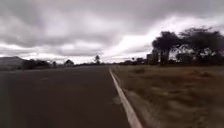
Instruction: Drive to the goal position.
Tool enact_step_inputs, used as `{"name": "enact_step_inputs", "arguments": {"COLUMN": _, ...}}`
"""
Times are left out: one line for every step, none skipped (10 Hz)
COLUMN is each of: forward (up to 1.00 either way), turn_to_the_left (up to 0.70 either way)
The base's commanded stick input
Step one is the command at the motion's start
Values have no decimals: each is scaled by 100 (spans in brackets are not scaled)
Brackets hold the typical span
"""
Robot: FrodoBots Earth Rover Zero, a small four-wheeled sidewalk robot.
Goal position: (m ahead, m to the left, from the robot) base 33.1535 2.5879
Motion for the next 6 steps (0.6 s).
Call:
{"name": "enact_step_inputs", "arguments": {"forward": 85, "turn_to_the_left": 0}}
{"name": "enact_step_inputs", "arguments": {"forward": 85, "turn_to_the_left": 0}}
{"name": "enact_step_inputs", "arguments": {"forward": 85, "turn_to_the_left": 0}}
{"name": "enact_step_inputs", "arguments": {"forward": 85, "turn_to_the_left": 0}}
{"name": "enact_step_inputs", "arguments": {"forward": 85, "turn_to_the_left": 0}}
{"name": "enact_step_inputs", "arguments": {"forward": 85, "turn_to_the_left": 0}}
